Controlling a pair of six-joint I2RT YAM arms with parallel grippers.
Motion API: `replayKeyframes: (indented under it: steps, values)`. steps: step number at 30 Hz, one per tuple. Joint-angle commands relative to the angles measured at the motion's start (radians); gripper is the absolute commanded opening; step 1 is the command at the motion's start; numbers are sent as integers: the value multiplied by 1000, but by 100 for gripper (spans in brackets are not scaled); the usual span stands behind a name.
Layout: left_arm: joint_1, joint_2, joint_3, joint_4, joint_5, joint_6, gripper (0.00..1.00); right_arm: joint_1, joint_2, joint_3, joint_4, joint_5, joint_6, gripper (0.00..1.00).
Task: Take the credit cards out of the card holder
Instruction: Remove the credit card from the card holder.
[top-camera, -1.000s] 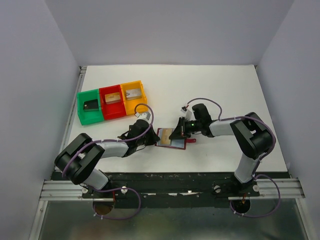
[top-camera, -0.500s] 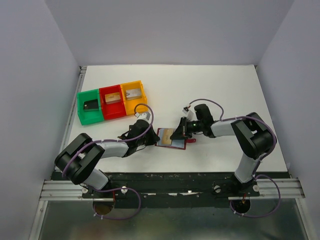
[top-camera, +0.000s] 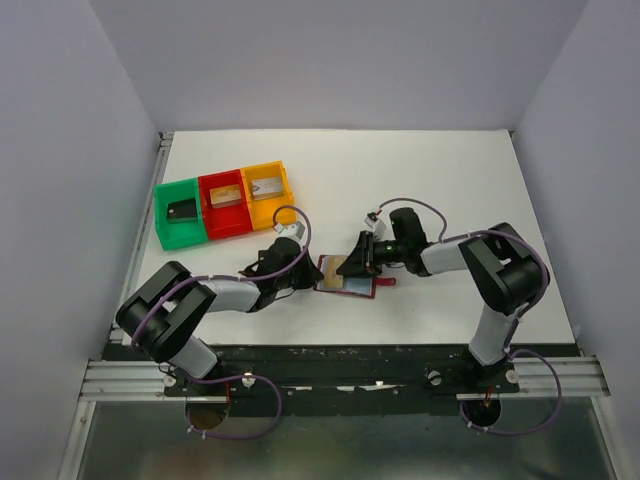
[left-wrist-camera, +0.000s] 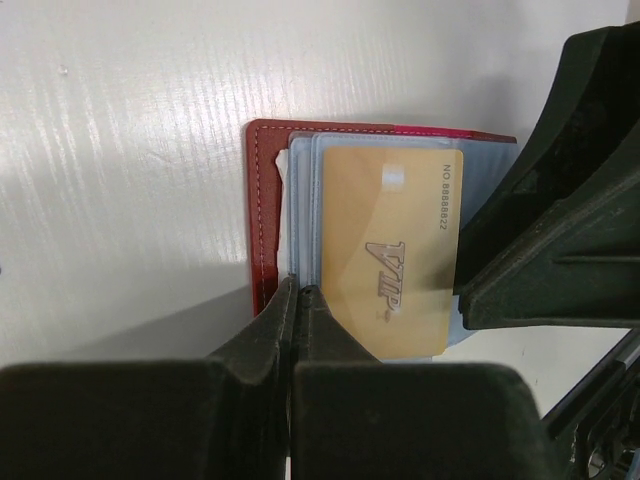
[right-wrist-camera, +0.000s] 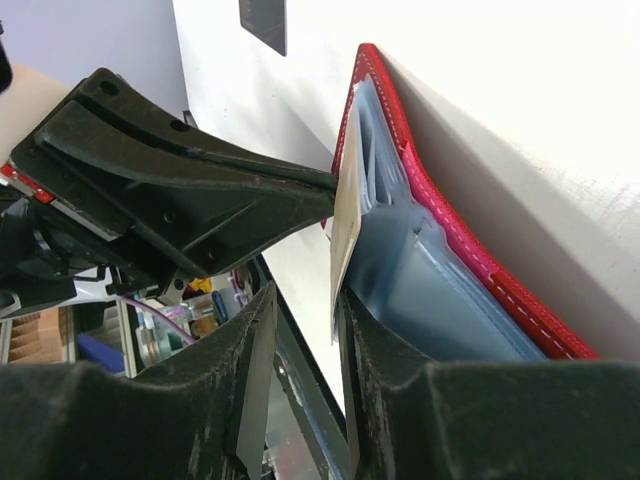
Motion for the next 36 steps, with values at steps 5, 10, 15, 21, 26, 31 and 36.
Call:
replayKeyframes:
  steps: [5, 10, 15, 21, 26, 31, 36]
  values:
    - [-8, 67, 20, 15, 89, 31, 0, -5, 60, 35, 36, -39, 25, 40]
    - [-13, 87, 33, 30, 115, 39, 0, -3, 77, 43, 34, -33, 31, 40]
    - [-16, 100, 43, 36, 126, 45, 0, 3, 93, 63, 25, -36, 30, 40]
    - [-19, 100, 41, 39, 126, 48, 0, 15, 106, 83, 5, -39, 22, 40]
    - [-18, 75, 20, 7, 74, 27, 0, 15, 61, 78, -56, -9, -15, 38]
    - [-16, 64, 3, -27, 28, 4, 0, 11, 28, 78, -102, 5, -35, 34]
    - [-10, 54, -10, -44, 5, -15, 0, 2, -3, 67, -133, 11, -53, 32]
